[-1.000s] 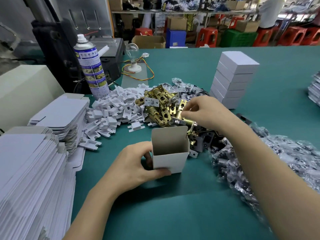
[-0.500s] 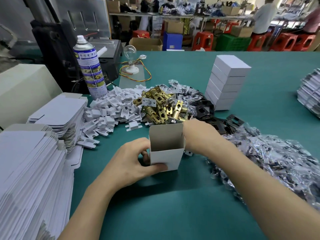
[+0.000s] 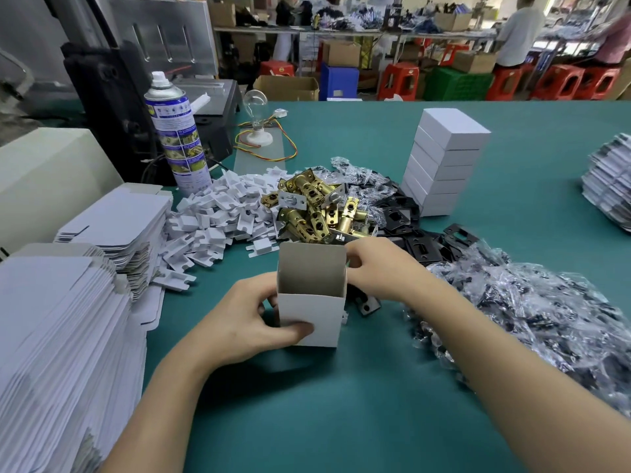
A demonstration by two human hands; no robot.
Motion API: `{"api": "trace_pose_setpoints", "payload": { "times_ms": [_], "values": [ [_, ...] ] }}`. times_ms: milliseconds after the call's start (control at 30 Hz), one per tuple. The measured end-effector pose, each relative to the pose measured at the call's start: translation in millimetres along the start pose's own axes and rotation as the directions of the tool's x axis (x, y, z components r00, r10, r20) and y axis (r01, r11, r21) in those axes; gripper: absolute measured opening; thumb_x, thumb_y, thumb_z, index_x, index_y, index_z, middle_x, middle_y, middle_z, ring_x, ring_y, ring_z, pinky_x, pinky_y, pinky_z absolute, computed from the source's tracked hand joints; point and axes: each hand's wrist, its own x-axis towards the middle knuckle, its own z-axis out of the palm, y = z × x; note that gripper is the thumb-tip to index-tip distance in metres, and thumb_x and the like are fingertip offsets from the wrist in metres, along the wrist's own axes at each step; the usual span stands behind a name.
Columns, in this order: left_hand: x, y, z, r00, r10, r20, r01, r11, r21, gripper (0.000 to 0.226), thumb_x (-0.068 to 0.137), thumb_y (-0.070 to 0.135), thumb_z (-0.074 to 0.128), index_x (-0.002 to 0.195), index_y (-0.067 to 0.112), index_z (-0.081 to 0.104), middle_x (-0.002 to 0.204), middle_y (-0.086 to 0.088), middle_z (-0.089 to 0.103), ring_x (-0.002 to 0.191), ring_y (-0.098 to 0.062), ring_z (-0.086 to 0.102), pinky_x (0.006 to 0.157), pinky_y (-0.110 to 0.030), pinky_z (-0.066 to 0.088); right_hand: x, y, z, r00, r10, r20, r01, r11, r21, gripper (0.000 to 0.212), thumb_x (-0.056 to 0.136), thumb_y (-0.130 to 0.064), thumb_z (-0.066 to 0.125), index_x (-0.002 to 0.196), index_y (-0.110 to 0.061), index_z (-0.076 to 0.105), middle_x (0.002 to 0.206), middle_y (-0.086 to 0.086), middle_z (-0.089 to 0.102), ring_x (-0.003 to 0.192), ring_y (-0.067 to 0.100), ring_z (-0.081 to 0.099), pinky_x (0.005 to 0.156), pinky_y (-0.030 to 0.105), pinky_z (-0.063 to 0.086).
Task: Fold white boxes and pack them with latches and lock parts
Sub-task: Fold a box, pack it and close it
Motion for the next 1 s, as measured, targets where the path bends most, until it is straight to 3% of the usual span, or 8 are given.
{"api": "trace_pose_setpoints", "payload": {
  "times_ms": [67, 133, 233, 333, 500, 633, 833, 1000],
  "values": [
    [0.3, -1.0, 0.1, 1.0, -0.016, 0.007, 0.016, 1.0, 0.004, 0.029, 0.076, 0.031, 0.078, 0.105, 0.029, 0.073, 0.098, -0.001, 0.073, 0.092, -0.032, 0.063, 0.073, -0.038, 0.053, 1.3, 9.2, -0.8, 1.0, 0.006, 0.022, -0.005, 0.998, -0.067, 0.015, 0.094, -0.038, 0.068, 0.081, -0.035, 0.06, 0.075, -0.013, 0.055, 0.068, 0.008, 0.052, 0.058, 0.028, 0.038],
    [0.1, -1.1, 0.1, 1.0, -0.014, 0.005, 0.014, 1.0, 0.0, 0.029, 0.075, 0.033, 0.077, 0.103, 0.028, 0.073, 0.097, -0.002, 0.072, 0.092, -0.032, 0.062, 0.071, -0.033, 0.052, -0.3, 16.3, -1.8, 0.999, 0.019, 0.05, -0.015, 0.997, -0.075, 0.012, 0.089, -0.032, 0.075, 0.09, -0.034, 0.063, 0.08, -0.012, 0.061, 0.075, 0.01, 0.058, 0.064, 0.03, 0.045],
    [-0.3, -1.5, 0.4, 1.0, -0.019, 0.001, 0.019, 1.0, 0.016, 0.027, 0.074, 0.034, 0.077, 0.1, 0.029, 0.073, 0.093, -0.001, 0.071, 0.087, -0.028, 0.06, 0.067, -0.019, 0.045, -2.7, 21.4, -5.3, 0.995, 0.041, 0.087, -0.035, 0.997, -0.074, 0.024, 0.085, -0.024, 0.075, 0.103, -0.031, 0.062, 0.088, -0.008, 0.065, 0.082, 0.015, 0.064, 0.071, 0.034, 0.052],
    [0.3, -1.1, -0.4, 1.0, -0.02, 0.004, 0.02, 0.999, 0.026, 0.025, 0.075, 0.033, 0.077, 0.1, 0.03, 0.073, 0.093, 0.002, 0.071, 0.086, -0.026, 0.06, 0.067, -0.018, 0.045, -3.0, 21.6, -5.2, 0.993, 0.047, 0.111, -0.028, 0.985, -0.168, 0.035, 0.084, -0.021, 0.072, 0.113, -0.031, 0.055, 0.102, -0.008, 0.061, 0.092, 0.019, 0.06, 0.067, 0.032, 0.047],
    [0.0, -0.3, -1.1, 1.0, -0.028, 0.011, 0.027, 0.999, 0.02, 0.027, 0.076, 0.034, 0.077, 0.103, 0.029, 0.073, 0.094, 0.003, 0.071, 0.087, -0.027, 0.061, 0.067, -0.019, 0.046, 3.3, 15.7, -2.5, 0.996, 0.039, 0.076, -0.018, 0.969, -0.247, 0.055, 0.09, -0.016, 0.063, 0.142, -0.025, 0.05, 0.131, 0.003, 0.054, 0.112, 0.025, 0.058, 0.084, 0.035, 0.051],
    [0.8, -0.9, 0.6, 0.999, -0.037, 0.005, 0.037, 0.999, 0.02, 0.028, 0.076, 0.036, 0.077, 0.103, 0.031, 0.073, 0.094, 0.001, 0.071, 0.083, -0.024, 0.06, 0.067, -0.017, 0.046, 8.1, 14.6, -2.4, 0.993, 0.053, 0.104, -0.021, 0.957, -0.289, 0.042, 0.09, -0.018, 0.068, 0.131, -0.026, 0.063, 0.128, 0.002, 0.058, 0.106, 0.022, 0.06, 0.077, 0.03, 0.046],
    [0.2, 0.4, -0.1, 0.999, -0.04, 0.008, 0.04, 0.999, 0.015, 0.027, 0.076, 0.035, 0.076, 0.102, 0.031, 0.073, 0.092, -0.001, 0.07, 0.076, -0.016, 0.057, 0.065, -0.015, 0.044, 10.1, 28.8, -6.9, 0.99, 0.039, 0.137, -0.03, 0.997, -0.068, 0.032, 0.084, -0.017, 0.082, 0.106, -0.025, 0.06, 0.098, -0.006, 0.058, 0.082, 0.013, 0.059, 0.062, 0.021, 0.043],
    [-0.9, 2.2, -1.1, 0.999, -0.032, 0.006, 0.032, 0.999, 0.021, 0.025, 0.075, 0.034, 0.076, 0.1, 0.035, 0.073, 0.091, 0.003, 0.071, 0.072, 0.0, 0.053, 0.063, -0.009, 0.04, 5.8, 36.9, -19.8, 0.988, -0.054, 0.144, 0.035, 0.991, 0.128, 0.033, 0.083, -0.013, 0.085, 0.102, -0.027, 0.062, 0.098, -0.004, 0.066, 0.089, 0.014, 0.064, 0.078, 0.024, 0.052]
  ]
}}
